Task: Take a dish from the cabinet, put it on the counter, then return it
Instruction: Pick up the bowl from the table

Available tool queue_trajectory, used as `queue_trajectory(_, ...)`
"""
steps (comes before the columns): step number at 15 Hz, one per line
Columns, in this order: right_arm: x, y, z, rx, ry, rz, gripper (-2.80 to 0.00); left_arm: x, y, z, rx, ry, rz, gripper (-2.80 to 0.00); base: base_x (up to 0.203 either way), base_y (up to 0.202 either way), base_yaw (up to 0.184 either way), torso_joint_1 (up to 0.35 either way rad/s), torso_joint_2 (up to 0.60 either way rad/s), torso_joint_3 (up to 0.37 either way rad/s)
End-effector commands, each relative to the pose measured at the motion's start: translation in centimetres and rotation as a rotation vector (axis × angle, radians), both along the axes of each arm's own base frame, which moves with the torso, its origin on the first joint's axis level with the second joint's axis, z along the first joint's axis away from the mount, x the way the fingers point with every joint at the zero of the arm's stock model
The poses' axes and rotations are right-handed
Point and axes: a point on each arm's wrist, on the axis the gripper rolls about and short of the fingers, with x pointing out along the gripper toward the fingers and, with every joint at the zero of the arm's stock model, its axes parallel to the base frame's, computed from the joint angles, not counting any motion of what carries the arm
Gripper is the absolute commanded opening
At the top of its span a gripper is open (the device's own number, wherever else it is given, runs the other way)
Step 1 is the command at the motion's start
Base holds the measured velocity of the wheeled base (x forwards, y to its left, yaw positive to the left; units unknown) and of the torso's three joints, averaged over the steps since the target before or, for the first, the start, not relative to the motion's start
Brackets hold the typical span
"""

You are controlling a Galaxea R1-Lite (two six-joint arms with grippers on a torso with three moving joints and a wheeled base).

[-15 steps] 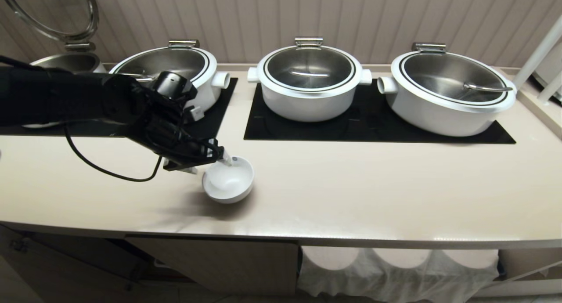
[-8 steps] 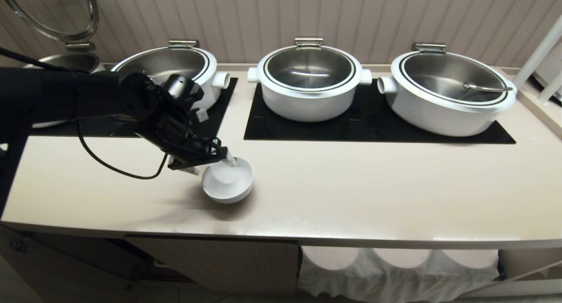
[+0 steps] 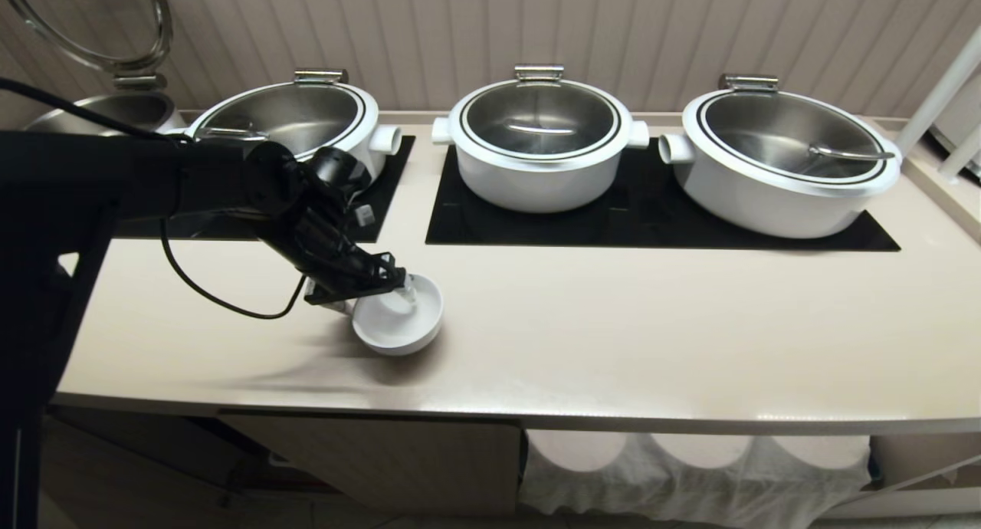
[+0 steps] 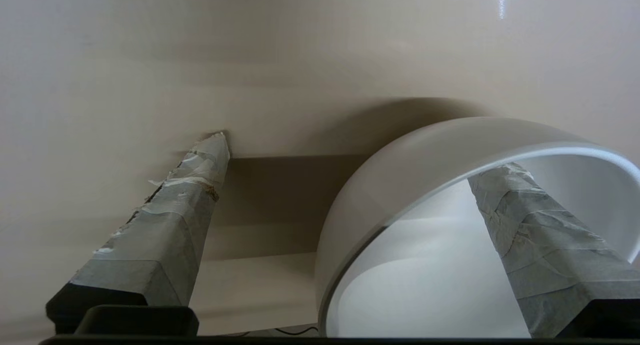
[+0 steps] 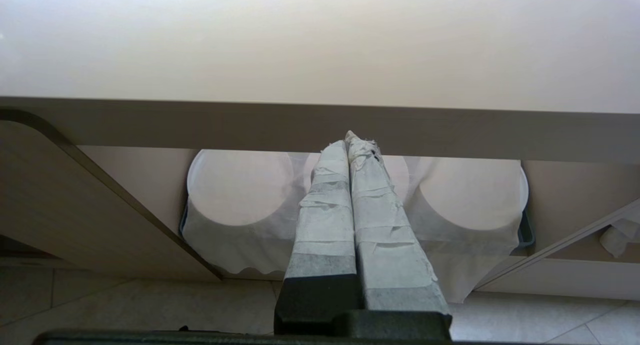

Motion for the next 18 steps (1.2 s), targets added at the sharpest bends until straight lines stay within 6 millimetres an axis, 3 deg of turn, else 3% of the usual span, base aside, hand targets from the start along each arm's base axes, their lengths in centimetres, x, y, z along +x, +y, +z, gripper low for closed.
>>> queue_trajectory(1, 0.00, 0.00, 0.00, 0.000, -0.001, 0.001, -2.80, 0.27, -0.03, -0.63, 0.003, 0.018, 0.003, 0.00, 0.000, 0.000, 0.000, 0.000, 0.00, 0.000)
queue_trajectory(14, 0.00, 0.00, 0.00, 0.000, -0.001, 0.000, -2.80, 0.65, -0.66, -1.19, 0.016, 0.020, -0.023, 0.00, 0.000, 0.000, 0.000, 0.000, 0.00, 0.000)
queue_trajectory(15, 0.00, 0.00, 0.00, 0.000, 0.000, 0.000, -2.80, 0.61, -0.74, -1.15, 0.018, 0.019, -0.024, -2.80, 0.000, 0.000, 0.000, 0.000, 0.00, 0.000)
queue_trajectory(18, 0.00, 0.00, -0.01, 0.000, 0.000, 0.000, -2.80, 0.64, -0.80, -1.02, 0.022, 0.011, -0.021, -2.80, 0.000, 0.000, 0.000, 0.000, 0.00, 0.000)
